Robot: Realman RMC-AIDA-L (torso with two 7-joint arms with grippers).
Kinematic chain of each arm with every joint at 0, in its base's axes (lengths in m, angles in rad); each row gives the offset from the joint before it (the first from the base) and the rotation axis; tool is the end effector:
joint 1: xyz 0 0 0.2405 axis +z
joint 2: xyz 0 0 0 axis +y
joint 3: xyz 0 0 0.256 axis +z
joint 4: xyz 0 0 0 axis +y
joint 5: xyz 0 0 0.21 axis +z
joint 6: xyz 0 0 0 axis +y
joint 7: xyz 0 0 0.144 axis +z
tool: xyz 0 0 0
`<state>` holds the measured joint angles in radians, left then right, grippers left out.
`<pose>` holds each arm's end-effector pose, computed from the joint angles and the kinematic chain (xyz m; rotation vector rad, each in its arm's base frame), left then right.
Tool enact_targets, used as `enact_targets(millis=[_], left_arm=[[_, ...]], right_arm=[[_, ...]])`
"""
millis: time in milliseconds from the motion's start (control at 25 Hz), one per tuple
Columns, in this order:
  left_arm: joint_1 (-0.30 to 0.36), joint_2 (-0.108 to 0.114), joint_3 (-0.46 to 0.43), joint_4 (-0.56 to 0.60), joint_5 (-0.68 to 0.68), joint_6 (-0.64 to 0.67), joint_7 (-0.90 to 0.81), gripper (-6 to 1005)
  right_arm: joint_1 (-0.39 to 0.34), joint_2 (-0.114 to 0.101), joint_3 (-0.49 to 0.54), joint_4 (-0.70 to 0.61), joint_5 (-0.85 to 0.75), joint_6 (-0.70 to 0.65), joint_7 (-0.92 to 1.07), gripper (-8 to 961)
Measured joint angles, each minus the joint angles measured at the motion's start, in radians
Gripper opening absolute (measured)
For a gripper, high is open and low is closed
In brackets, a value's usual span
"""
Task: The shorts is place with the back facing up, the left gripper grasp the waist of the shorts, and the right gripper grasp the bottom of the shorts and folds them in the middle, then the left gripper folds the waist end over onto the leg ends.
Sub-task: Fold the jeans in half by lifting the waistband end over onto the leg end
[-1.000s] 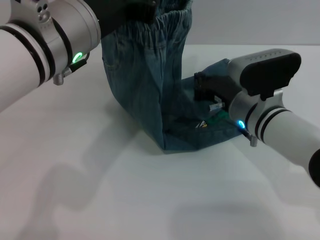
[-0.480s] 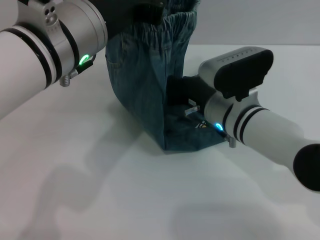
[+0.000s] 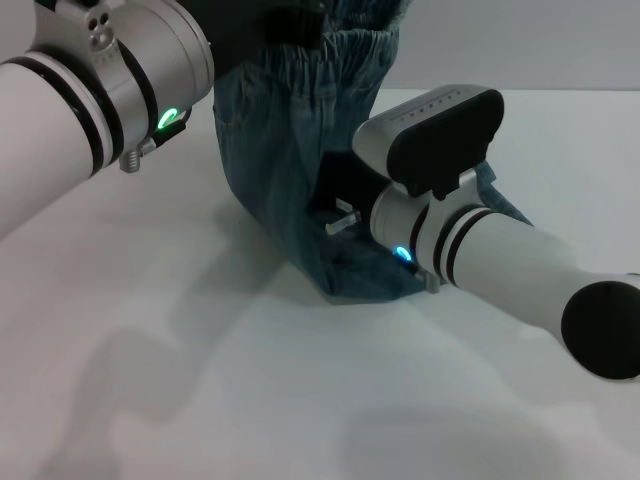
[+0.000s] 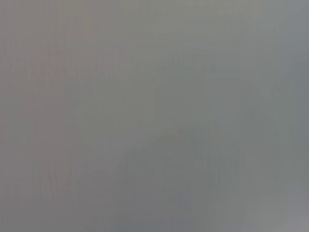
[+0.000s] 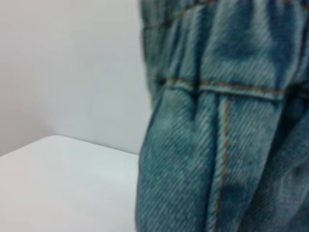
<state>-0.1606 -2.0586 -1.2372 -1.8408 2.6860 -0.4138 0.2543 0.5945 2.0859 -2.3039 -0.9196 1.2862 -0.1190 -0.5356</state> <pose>-0.0737 0.3321 0.0192 -2.0929 -0.3912 -0.6077 0.1394 0.3619 -0.1437 -2.2635 0.7351 0.5172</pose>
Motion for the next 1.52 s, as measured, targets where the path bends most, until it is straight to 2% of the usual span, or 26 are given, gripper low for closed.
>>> enact_targets(millis=[800,1240,1520], left_arm=[[0.0,0.0,0.008,0.005,0.0,0.004,-0.001,37],[0.006,0.0,0.008,0.023,0.0,0.015,-0.001,36],[-0.006,-0.001,0.035,0.068,-0.022,0.055,-0.002,50]], right_arm=[[0.014,0.002,-0.06,-0.018,0.004,-0.015,0.014,-1],[-0.085,-0.007,0.048,0.032,-0.021,-0.115,-0.001,-2],[-0.189,-0.01,0.2,0.037,-0.128,-0.128,-0.005,-2]])
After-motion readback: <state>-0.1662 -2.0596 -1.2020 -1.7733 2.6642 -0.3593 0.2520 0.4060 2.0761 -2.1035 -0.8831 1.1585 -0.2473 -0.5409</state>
